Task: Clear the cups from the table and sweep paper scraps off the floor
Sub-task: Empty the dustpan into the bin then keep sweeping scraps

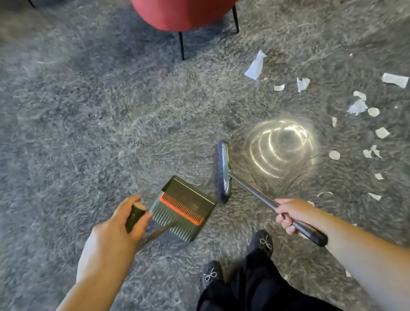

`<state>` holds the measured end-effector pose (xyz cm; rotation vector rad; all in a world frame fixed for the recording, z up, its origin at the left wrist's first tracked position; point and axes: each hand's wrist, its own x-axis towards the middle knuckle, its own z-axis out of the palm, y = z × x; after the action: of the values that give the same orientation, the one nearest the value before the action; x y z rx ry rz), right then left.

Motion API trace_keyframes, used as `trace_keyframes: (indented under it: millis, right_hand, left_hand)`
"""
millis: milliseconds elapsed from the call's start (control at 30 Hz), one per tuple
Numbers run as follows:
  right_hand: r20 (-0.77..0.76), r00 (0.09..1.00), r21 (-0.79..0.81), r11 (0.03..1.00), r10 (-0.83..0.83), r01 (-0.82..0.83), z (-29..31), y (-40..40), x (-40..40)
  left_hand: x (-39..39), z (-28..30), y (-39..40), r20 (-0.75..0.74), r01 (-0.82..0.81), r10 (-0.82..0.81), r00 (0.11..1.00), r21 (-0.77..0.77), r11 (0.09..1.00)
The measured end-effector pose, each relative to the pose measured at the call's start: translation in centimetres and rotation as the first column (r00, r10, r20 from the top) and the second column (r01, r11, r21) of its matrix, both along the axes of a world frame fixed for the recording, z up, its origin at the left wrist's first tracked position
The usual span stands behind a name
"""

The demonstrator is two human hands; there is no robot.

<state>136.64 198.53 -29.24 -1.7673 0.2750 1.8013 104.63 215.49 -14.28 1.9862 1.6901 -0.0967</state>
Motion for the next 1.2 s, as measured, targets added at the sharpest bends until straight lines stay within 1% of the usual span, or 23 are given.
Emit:
trace_keyframes:
  millis: [233, 400, 500, 633, 700, 767, 867, 1000, 1100, 1200]
  right_hand:
    - [0.000, 0.988, -0.054, 0.987, -0.152, 0.152, 1.0, -8.6, 7.0]
    - [0.056, 0.965, -0.090, 0.961, -0.256, 0.260, 1.7, -13.5, 10.2]
    - [0.121, 0.936, -0.124, 0.930, -0.331, 0.345, 2.4, -15.8, 11.9]
    - [0.197, 0.887, -0.093, 0.893, -0.417, 0.440, 3.8, -18.3, 13.6]
    - [0.204, 0.857, -0.054, 0.869, -0.473, 0.492, 4.4, -18.9, 14.2]
    - [0.184, 0.822, -0.027, 0.833, -0.539, 0.552, 5.0, -18.7, 14.7]
    - [0.160, 0.797, 0.009, 0.808, -0.583, 0.589, 5.5, -17.1, 15.0]
    - [0.119, 0.821, 0.059, 0.830, -0.558, 0.555, 6.3, -12.7, 15.8]
    - [0.096, 0.827, 0.102, 0.832, -0.554, 0.545, 6.6, -8.1, 16.8]
    - [0.068, 0.840, 0.129, 0.839, -0.539, 0.528, 7.0, -3.1, 17.9]
  left_hand:
    - [8.1, -1.1, -0.5, -0.021, 0.121, -0.122, 0.992, -0.009, 0.993]
    - [14.0, -1.9, -0.5, 0.001, 0.249, -0.250, 0.968, 0.038, 0.968]
    - [17.0, -2.1, -0.4, -0.003, 0.312, -0.312, 0.950, 0.054, 0.948]
    - [20.3, -1.8, -0.3, 0.061, 0.377, -0.382, 0.922, 0.076, 0.923]
    - [21.6, -1.6, 0.0, 0.050, 0.410, -0.418, 0.907, 0.115, 0.905]
    - [22.8, -1.4, 0.5, 0.018, 0.429, -0.437, 0.900, 0.151, 0.890]
    - [24.6, -1.0, 1.7, 0.032, 0.444, -0.454, 0.891, 0.153, 0.883]
    - [26.9, -0.4, 4.4, 0.061, 0.459, -0.474, 0.878, 0.176, 0.871]
    - [28.3, -0.4, 8.0, 0.098, 0.460, -0.483, 0.870, 0.192, 0.867]
    - [29.8, -0.5, 12.0, 0.085, 0.493, -0.513, 0.854, 0.182, 0.851]
